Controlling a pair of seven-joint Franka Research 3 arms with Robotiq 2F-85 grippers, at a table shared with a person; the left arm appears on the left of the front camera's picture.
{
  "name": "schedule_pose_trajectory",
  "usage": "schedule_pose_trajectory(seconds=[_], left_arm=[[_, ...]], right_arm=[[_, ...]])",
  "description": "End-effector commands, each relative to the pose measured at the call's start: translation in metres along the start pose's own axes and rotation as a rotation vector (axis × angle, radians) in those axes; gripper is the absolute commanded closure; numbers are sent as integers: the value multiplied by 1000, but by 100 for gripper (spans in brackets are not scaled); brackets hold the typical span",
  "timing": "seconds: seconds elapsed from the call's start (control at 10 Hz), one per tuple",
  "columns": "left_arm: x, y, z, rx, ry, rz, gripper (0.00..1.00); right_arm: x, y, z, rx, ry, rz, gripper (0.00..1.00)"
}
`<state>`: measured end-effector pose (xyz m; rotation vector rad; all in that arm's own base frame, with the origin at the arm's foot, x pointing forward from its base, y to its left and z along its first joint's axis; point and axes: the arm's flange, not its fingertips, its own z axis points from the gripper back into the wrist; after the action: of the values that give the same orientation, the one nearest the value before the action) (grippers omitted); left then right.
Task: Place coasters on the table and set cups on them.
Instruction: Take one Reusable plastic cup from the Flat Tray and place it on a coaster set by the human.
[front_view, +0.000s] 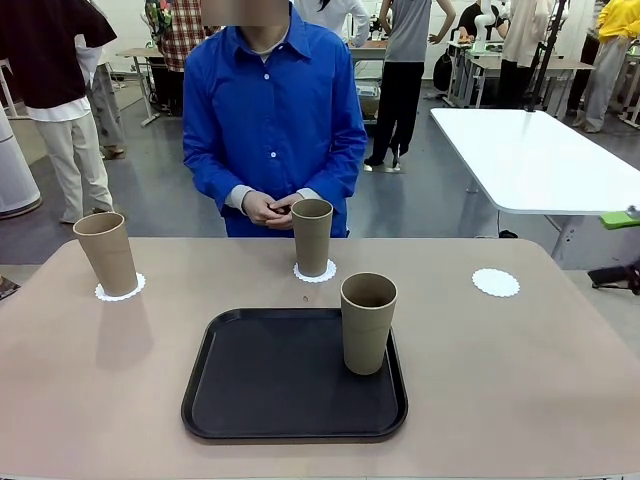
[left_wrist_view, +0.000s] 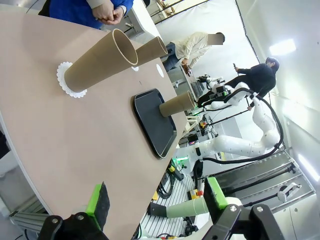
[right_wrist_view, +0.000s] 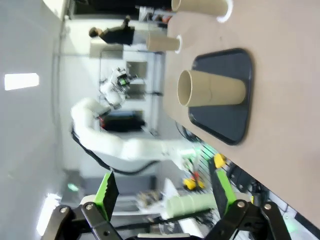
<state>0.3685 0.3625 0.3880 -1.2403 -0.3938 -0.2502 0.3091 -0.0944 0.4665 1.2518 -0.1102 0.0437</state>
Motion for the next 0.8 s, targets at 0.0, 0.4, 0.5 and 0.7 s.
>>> schedule_pose_trajectory(seconds=[0.0, 0.4, 0.5, 0.7], left_arm=[[-3, -2, 2, -5, 8, -1, 0], [-3, -2, 2, -5, 8, -1, 0], [-3, -2, 2, -5, 8, -1, 0], [-3, -2, 2, -5, 8, -1, 0]], right_arm=[[36, 48, -6, -233, 317, 384, 0], [61, 136, -99, -468, 722, 719, 0], [64, 143, -118, -502, 792, 741, 0], [71, 139, -153, -645, 801, 827, 0]])
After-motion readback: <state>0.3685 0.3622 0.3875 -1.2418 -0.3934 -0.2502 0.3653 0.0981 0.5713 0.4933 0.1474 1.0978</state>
